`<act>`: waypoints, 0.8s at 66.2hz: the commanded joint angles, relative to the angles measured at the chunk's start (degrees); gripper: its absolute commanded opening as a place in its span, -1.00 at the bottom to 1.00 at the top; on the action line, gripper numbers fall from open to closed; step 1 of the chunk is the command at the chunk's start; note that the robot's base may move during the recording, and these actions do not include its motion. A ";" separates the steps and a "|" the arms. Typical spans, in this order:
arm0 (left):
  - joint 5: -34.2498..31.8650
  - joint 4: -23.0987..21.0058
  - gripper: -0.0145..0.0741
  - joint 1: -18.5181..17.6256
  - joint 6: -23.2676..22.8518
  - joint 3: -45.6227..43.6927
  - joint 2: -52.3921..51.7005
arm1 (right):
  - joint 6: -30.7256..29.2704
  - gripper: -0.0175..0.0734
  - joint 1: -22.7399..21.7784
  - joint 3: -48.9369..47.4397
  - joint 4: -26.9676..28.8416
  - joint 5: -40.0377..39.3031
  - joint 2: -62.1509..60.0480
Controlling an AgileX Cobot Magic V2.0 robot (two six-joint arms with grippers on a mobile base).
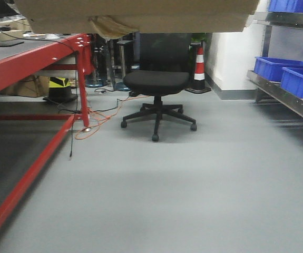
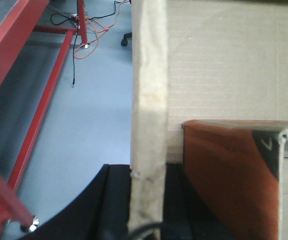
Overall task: Stack two boxes on right shelf middle
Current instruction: 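Turn and drive toward the steel shelf with blue bins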
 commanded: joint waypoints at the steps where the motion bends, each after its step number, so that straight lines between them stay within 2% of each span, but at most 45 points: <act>1: -2.36 1.09 -0.92 0.13 -0.46 -0.80 -0.86 | 0.43 -0.95 -0.10 -0.77 -1.68 -2.66 -0.76; 53: -2.36 1.09 -0.92 0.13 -0.46 -0.80 -0.86 | 0.43 -0.95 -0.10 -0.77 -1.68 -2.66 -0.76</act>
